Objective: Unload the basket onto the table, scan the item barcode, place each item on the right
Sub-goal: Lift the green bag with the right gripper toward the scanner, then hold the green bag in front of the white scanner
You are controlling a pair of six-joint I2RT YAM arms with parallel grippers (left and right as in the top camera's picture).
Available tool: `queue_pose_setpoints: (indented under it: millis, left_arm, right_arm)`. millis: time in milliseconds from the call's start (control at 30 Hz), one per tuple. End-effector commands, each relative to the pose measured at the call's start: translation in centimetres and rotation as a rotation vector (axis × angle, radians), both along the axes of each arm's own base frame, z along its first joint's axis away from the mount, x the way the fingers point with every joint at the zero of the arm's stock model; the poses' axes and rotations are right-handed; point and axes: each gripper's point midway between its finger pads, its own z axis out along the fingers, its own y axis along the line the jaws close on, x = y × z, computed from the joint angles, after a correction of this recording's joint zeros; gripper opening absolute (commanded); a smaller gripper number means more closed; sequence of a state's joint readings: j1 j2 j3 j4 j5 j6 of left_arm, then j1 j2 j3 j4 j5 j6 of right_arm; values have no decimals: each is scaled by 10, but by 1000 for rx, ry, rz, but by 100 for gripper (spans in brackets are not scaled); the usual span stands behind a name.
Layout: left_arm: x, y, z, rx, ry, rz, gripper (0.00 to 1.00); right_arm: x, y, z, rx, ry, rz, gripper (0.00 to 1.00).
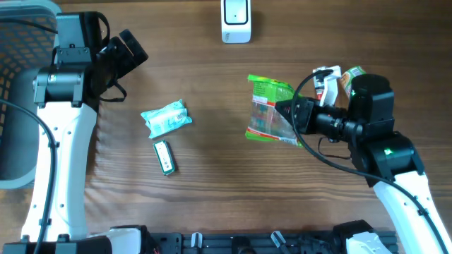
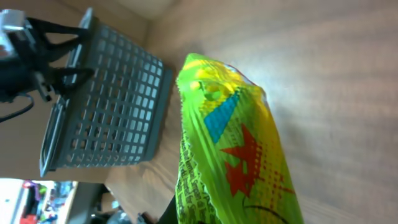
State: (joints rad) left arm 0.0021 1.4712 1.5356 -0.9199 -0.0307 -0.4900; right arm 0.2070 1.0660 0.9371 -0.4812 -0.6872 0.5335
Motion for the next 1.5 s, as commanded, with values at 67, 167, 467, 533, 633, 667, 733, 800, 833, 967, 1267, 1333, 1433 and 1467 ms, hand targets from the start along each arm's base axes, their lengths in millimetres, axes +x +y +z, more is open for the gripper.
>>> queue_pose_setpoints:
  millis: [67, 167, 467, 533, 633, 667, 733, 800, 833, 967, 1267, 1333, 1433, 1467]
  left_arm:
    - [-1, 1, 13, 10, -34, -12, 100]
    - [-1, 1, 13, 10, -34, -12, 100]
    - [-1, 1, 13, 10, -34, -12, 100]
    - [-1, 1, 13, 10, -34, -12, 100]
    - [-1, 1, 13, 10, -34, -12, 100]
    - [-1, 1, 13, 10, -34, -12, 100]
    - [-1, 1, 13, 10, -34, -12, 100]
    - [-1, 1, 13, 10, -34, -12, 100]
    - [-1, 1, 13, 10, -34, -12, 100]
    - [-1, 1, 13, 10, -34, -12, 100]
    - [-1, 1, 13, 10, -34, -12, 100]
    - [-1, 1, 13, 10, -34, -12, 100]
    - [-1, 1, 13, 10, -34, -12, 100]
    - [-1, 1, 13, 10, -34, -12, 100]
  right_arm:
    - [-1, 30, 38, 8, -155, 180, 4]
    - [7, 42, 58, -43, -176, 249, 4]
    - [60, 70, 130, -282, -373, 356, 4]
    - [80, 81, 140, -302, -464, 384, 4]
    - [111, 93, 136, -328, -573, 404, 4]
    - [122, 98, 130, -341, -607, 416, 4]
    - [148, 103, 112, -405, -671, 424, 4]
    - [172, 103, 95, -499, -739, 427, 4]
    - [185, 103, 85, -551, -776, 431, 4]
    - [228, 117, 48, -699, -992, 519, 4]
    - [305, 147, 12, -777, -1342, 433, 4]
    - [317, 150, 9, -775, -1396, 383, 4]
    - [336, 149, -2, -811, -1449, 299, 4]
    - [342, 148, -7, -823, -1460, 273, 4]
